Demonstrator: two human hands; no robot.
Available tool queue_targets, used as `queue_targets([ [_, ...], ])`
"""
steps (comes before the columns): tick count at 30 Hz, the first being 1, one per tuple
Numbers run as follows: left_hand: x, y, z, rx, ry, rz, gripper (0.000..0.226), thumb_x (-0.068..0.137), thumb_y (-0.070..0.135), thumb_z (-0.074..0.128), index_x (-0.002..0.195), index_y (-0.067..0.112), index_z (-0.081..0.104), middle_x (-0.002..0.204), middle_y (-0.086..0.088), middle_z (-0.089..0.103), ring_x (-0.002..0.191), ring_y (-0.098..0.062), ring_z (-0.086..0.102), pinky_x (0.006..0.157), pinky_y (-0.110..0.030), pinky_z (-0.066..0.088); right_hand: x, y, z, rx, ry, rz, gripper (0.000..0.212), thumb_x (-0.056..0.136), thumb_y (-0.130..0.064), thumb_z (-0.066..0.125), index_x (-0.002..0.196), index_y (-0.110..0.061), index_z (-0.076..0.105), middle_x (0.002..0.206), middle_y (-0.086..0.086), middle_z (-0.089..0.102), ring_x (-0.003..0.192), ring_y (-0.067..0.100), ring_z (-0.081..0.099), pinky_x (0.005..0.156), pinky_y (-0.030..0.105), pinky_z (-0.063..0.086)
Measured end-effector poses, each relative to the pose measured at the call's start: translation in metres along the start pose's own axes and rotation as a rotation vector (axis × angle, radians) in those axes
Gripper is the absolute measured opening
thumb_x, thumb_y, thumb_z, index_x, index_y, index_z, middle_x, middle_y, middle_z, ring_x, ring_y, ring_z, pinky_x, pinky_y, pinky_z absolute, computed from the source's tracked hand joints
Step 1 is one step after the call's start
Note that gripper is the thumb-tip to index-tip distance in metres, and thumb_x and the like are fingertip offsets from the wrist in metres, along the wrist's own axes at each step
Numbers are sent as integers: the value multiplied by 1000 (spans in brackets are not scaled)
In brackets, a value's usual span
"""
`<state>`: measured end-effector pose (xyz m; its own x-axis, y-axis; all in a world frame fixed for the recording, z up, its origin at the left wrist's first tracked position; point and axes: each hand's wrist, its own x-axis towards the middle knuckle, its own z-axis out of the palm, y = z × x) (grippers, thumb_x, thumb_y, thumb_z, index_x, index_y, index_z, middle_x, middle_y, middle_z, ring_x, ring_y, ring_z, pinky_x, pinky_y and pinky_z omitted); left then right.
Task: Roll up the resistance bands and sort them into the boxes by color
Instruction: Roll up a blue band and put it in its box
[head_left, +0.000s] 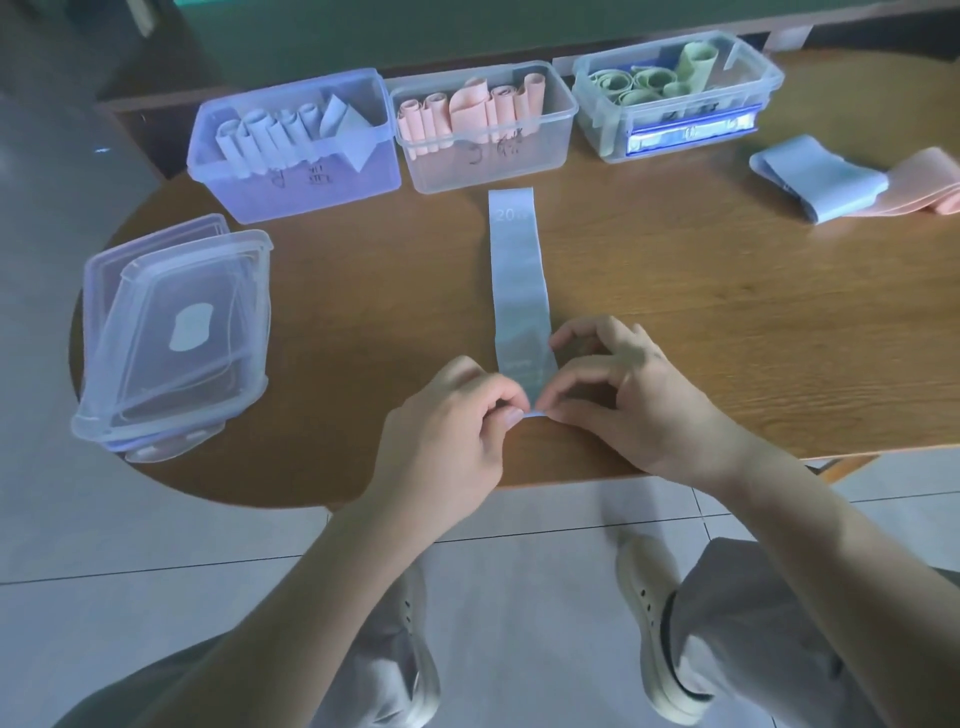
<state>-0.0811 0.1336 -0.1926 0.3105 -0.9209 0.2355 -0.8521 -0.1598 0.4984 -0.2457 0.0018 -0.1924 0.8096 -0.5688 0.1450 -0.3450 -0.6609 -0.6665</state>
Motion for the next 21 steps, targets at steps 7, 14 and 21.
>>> queue_targets([
  [7,2,-2,-2,-44,12,12,10,87,47,68,88,37,69,86,14,52,72,-6,52,54,-24,39,-6,5,2,-73,18,-64,8,91,-46,66,94,-47,73,125,-14,46,111,18,47,102,40,38],
  [14,7,-5,3,-2,-2,-14,9,93,42,65,88,35,69,88,15,55,73,-5,54,55,-31,49,-3,4,3,1,62,29,8,77,-43,81,83,-41,76,122,-17,49,110,11,41,101,19,32],
  [21,11,-5,5,-118,18,-125,11,88,35,73,80,31,68,82,13,55,76,-6,55,60,-30,47,2,1,3,-3,52,74,6,81,-39,80,82,-35,75,117,-13,49,109,7,38,98,13,28],
])
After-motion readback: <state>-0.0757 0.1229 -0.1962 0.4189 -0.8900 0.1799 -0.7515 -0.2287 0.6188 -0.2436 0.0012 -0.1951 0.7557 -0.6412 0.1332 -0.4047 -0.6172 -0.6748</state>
